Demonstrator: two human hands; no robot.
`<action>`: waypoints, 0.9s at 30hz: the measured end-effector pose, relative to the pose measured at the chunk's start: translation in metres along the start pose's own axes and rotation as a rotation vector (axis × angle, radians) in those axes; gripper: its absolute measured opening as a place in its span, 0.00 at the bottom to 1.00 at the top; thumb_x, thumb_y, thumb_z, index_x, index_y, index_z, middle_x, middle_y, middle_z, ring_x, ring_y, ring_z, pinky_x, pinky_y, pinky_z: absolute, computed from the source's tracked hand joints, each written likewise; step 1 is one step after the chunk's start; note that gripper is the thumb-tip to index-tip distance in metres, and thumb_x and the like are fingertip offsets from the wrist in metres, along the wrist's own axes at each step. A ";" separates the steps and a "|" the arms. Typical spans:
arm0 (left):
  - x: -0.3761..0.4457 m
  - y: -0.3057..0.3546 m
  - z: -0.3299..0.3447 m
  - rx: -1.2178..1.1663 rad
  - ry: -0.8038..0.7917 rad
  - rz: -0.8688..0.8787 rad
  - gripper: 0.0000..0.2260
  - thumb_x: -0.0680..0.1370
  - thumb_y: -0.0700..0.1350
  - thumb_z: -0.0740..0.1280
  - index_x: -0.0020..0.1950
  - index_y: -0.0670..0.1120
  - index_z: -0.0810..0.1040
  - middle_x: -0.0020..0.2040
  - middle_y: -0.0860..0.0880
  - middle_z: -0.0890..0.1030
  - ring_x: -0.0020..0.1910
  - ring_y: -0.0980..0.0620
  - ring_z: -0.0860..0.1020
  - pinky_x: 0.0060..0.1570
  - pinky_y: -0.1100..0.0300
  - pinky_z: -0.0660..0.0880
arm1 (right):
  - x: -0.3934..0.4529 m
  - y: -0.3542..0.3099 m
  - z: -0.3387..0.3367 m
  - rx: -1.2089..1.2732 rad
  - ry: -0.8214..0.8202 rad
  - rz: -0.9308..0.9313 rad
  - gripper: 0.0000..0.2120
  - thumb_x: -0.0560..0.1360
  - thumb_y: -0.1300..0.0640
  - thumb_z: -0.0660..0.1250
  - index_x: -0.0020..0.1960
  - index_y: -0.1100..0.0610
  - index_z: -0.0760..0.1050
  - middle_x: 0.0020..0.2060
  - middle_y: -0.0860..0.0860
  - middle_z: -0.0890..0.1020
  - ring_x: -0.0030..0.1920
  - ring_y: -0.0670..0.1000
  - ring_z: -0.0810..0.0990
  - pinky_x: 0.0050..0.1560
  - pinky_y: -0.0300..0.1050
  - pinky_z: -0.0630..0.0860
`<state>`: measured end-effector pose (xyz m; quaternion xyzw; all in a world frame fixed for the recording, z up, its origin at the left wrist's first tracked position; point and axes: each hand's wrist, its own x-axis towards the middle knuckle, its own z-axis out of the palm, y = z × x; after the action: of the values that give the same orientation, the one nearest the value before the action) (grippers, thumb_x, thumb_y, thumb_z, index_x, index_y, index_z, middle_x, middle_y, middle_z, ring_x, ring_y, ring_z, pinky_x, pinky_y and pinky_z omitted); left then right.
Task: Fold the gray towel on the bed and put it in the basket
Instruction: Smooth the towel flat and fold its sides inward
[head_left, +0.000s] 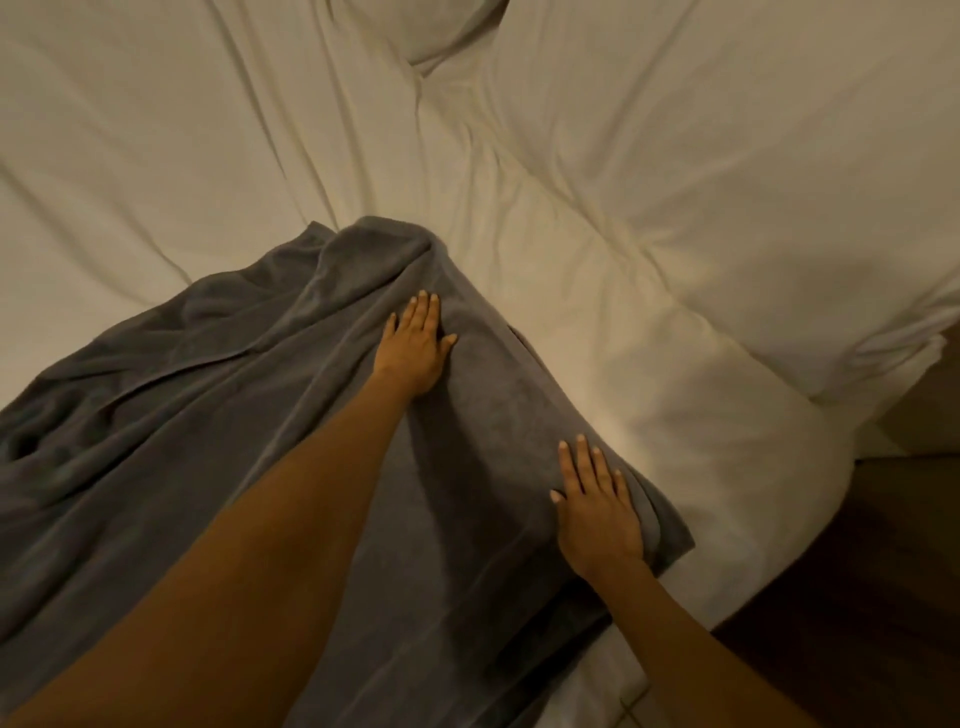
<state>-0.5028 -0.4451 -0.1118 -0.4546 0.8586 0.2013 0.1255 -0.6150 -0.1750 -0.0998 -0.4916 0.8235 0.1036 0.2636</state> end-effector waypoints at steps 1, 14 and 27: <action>-0.002 -0.003 -0.004 -0.012 0.013 0.018 0.29 0.82 0.55 0.48 0.77 0.44 0.43 0.78 0.46 0.46 0.77 0.49 0.45 0.75 0.50 0.42 | -0.001 -0.001 -0.004 -0.001 0.000 -0.003 0.29 0.81 0.45 0.44 0.75 0.53 0.34 0.76 0.53 0.39 0.75 0.53 0.39 0.72 0.51 0.39; -0.071 -0.126 -0.038 0.008 0.247 -0.137 0.22 0.82 0.48 0.53 0.75 0.43 0.59 0.76 0.43 0.60 0.74 0.45 0.59 0.74 0.49 0.51 | 0.028 -0.074 -0.039 -0.059 0.126 -0.213 0.30 0.76 0.45 0.44 0.74 0.57 0.57 0.73 0.57 0.61 0.73 0.58 0.61 0.69 0.58 0.59; -0.115 -0.238 -0.023 0.021 0.356 -0.328 0.21 0.83 0.46 0.53 0.76 0.43 0.57 0.77 0.44 0.58 0.76 0.48 0.56 0.74 0.48 0.46 | 0.161 -0.218 -0.098 -0.310 0.305 -0.601 0.27 0.82 0.53 0.49 0.76 0.52 0.40 0.76 0.55 0.39 0.75 0.55 0.39 0.74 0.55 0.41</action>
<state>-0.2416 -0.4917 -0.1006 -0.6150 0.7838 0.0860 0.0076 -0.5199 -0.4468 -0.0848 -0.7553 0.6467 0.0706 0.0792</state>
